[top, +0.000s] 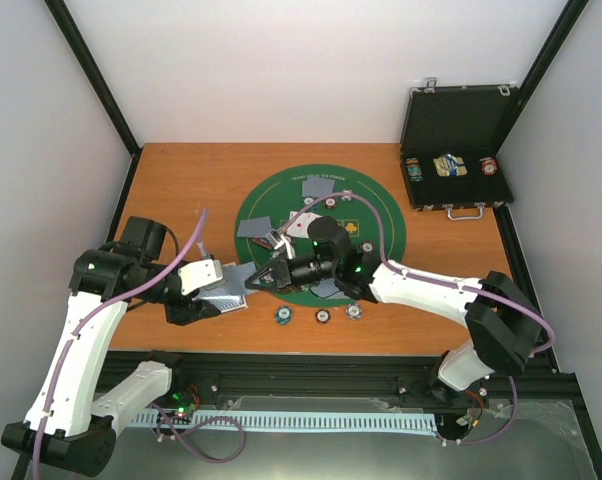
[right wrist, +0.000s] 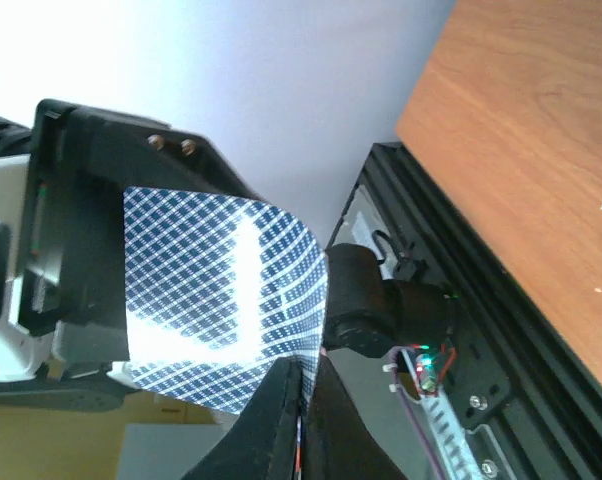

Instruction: Distribute texas hold em gaming equipment

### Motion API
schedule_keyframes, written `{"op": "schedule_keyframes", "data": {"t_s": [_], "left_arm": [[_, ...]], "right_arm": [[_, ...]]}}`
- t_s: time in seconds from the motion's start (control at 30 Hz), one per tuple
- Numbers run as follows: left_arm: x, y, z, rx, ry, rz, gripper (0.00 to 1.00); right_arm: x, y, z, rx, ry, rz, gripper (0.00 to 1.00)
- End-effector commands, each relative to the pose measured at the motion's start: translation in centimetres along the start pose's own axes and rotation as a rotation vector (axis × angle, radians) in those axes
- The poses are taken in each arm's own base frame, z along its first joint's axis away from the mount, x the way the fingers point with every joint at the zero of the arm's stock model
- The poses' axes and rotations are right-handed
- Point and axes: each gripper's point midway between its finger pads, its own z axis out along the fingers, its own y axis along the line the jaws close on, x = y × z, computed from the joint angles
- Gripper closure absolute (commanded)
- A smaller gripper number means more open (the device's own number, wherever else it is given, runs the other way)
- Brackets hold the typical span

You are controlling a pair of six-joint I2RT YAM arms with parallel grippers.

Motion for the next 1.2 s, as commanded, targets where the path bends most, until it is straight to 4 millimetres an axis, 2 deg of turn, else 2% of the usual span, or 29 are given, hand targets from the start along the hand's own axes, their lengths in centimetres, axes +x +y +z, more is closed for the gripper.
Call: {"op": "schedule_keyframes", "data": {"t_s": [0.0,0.17,0.27,0.3,0.33,0.4,0.5,0.53,0.6,0.63,0.73,0.8,0.97,1.17], "left_arm": [[-1.9,-0.8,-1.1,0.010,-0.088,0.034,0.87],[-2.0,-0.7,-1.2,0.007,-0.091,0.036,0.87],[-2.0,-0.6,-1.2,0.006,-0.089,0.034,0.87],[-2.0,-0.6,-1.2,0.005,-0.088,0.035,0.87],[-2.0,-0.7,-1.2,0.005,-0.087,0.033,0.87],[-1.9,-0.7,-1.2,0.005,-0.083,0.033,0.87],[-1.6,-0.7,-1.1,0.003,-0.077,0.029,0.87],[-1.7,-0.7,-1.1,0.002,-0.077,0.031,0.87],[-1.7,-0.6,-1.1,0.000,-0.075,0.028,0.87],[-1.7,-0.6,-1.2,0.000,-0.073,0.027,0.87],[-1.7,-0.6,-1.3,-0.001,-0.070,0.028,0.87],[-1.7,-0.6,-1.3,0.001,-0.070,0.029,0.87],[-1.5,-0.7,-1.2,-0.001,-0.065,0.028,0.87],[-1.4,-0.7,-1.3,-0.006,-0.060,0.035,0.87]], "right_arm": [[-0.6,-0.9,-1.2,0.066,-0.031,0.026,0.97],[-1.5,-1.1,-3.4,0.125,-0.053,0.010,0.97],[-3.5,-1.9,-6.7,0.228,-0.100,-0.030,0.97],[-4.6,-2.7,-8.4,0.311,-0.114,-0.098,0.97],[-6.3,-4.0,-10.2,0.464,-0.161,-0.170,0.97],[-7.9,-6.4,-13.0,0.728,-0.158,-0.264,0.97],[-10.9,-11.9,-17.3,1.167,-0.122,-0.355,0.97],[-12.2,-13.8,-19.5,1.364,-0.125,-0.388,0.97],[-13.9,-16.5,-22.1,1.671,-0.094,-0.468,0.97],[-14.5,-17.5,-22.7,1.784,-0.066,-0.508,0.97],[-16.3,-19.9,-24.0,2.046,-0.011,-0.613,0.97],[-17.2,-21.4,-23.9,2.129,0.027,-0.650,0.97],[-18.3,-24.5,-21.8,2.132,0.075,-0.686,0.97],[-17.4,-27.1,-18.6,2.084,0.148,-0.728,0.97]]}}
